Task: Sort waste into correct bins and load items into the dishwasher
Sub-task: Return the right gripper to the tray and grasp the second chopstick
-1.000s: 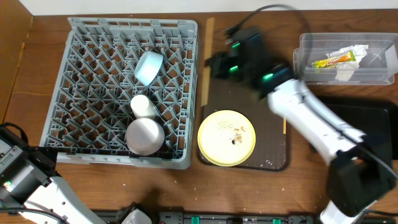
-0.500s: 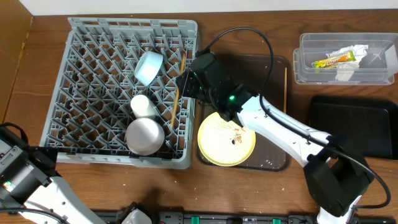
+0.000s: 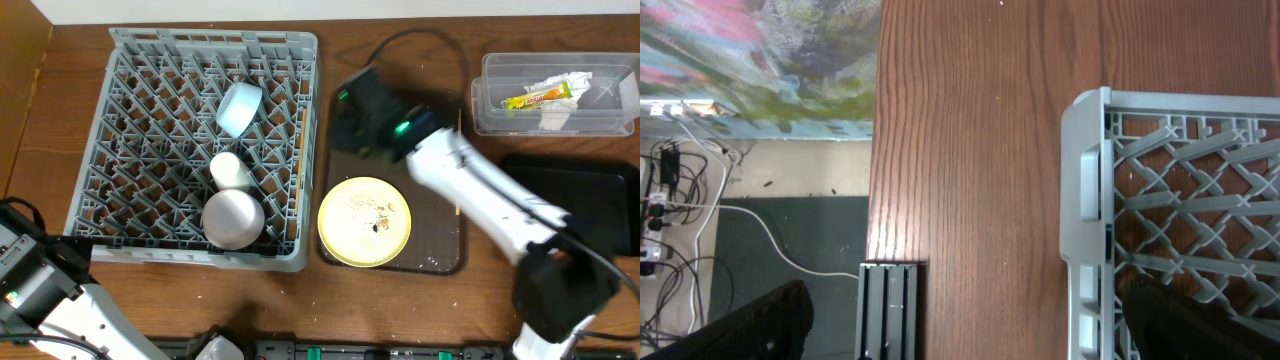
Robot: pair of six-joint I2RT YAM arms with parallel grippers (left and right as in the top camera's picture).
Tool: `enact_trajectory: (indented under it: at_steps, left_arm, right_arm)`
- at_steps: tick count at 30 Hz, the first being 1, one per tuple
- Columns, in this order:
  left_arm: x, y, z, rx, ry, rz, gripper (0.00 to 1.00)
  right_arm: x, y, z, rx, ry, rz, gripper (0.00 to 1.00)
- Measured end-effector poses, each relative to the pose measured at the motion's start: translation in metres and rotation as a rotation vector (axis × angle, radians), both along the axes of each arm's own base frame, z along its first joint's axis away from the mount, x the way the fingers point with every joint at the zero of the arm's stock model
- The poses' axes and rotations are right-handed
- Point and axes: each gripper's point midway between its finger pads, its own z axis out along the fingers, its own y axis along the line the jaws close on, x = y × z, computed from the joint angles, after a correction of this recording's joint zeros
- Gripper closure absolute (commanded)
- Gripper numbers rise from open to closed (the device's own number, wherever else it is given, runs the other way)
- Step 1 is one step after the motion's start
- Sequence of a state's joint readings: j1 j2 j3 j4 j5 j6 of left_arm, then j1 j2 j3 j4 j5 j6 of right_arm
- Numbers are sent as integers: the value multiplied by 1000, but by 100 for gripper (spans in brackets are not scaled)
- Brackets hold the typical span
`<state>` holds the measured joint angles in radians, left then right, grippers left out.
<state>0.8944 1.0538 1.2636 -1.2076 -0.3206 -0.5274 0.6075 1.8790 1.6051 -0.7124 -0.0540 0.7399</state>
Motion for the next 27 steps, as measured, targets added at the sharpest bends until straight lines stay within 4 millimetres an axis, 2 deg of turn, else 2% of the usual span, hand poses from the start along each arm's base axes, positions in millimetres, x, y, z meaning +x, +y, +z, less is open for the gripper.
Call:
enact_trajectory:
  at_steps: [1,3,4,5,7,10,17,22,27]
  left_arm:
    - [0,0,0,0,0,0,0]
    - [0,0,0,0,0,0,0]
    - [0,0,0,0,0,0,0]
    - [0,0,0,0,0,0,0]
    - [0,0,0,0,0,0,0]
    - [0,0,0,0,0,0,0]
    - [0,0,0,0,0,0,0]
    - [0,0,0,0,0,0,0]
    - [0,0,0,0,0,0,0]
  right_arm:
    - [5,-16,7,-20,-3,-17,43]
    - [14,-63,20,-88,1,-70,48]
    - [17,-88,22,-126,10,-105,50]
    - [18,-105,21,-149,23,-131,52]
    - [21,-139,13,-195,51,-172,53]
    - [20,-163,-11,-228,101,-191,50]
    - [4,-176,-71,-281,208,-172,50]
    - [-3,-181,-100,-301,256,-170,50]
    - [-8,-184,-117,-326,293,-161,49]
